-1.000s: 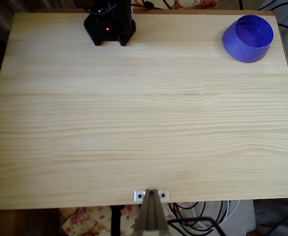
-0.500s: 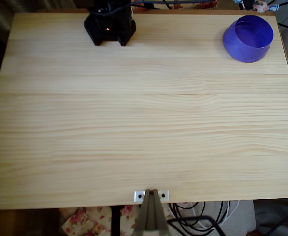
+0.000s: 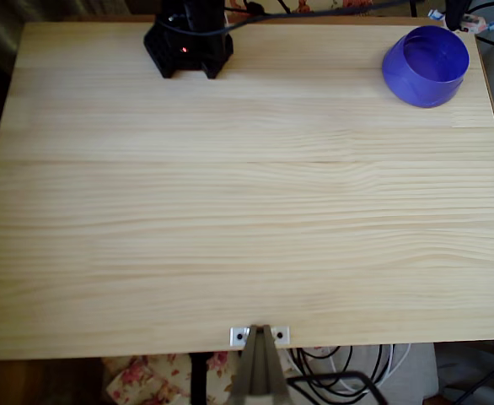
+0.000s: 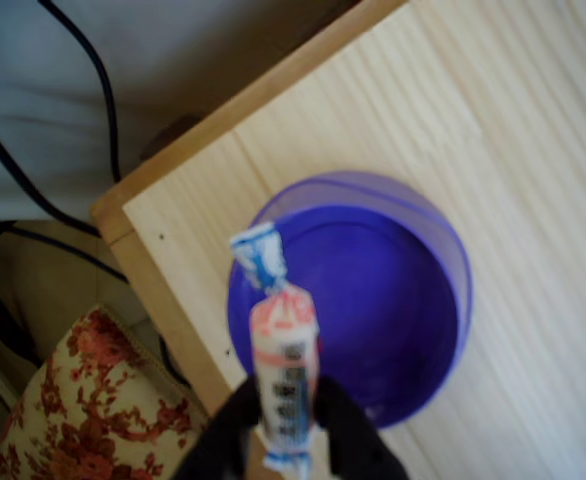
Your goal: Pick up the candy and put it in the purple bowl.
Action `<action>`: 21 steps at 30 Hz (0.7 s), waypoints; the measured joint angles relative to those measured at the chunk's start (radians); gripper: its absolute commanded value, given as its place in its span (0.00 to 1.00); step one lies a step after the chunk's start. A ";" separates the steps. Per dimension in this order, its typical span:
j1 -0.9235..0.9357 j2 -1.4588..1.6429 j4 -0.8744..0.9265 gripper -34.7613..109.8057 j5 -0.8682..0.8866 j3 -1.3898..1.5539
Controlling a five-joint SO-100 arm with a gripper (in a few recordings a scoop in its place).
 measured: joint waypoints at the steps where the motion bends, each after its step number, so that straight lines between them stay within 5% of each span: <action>1: 0.002 -0.012 0.003 0.24 -0.003 -0.014; 21: 0.018 -0.028 -0.015 0.30 -0.002 0.092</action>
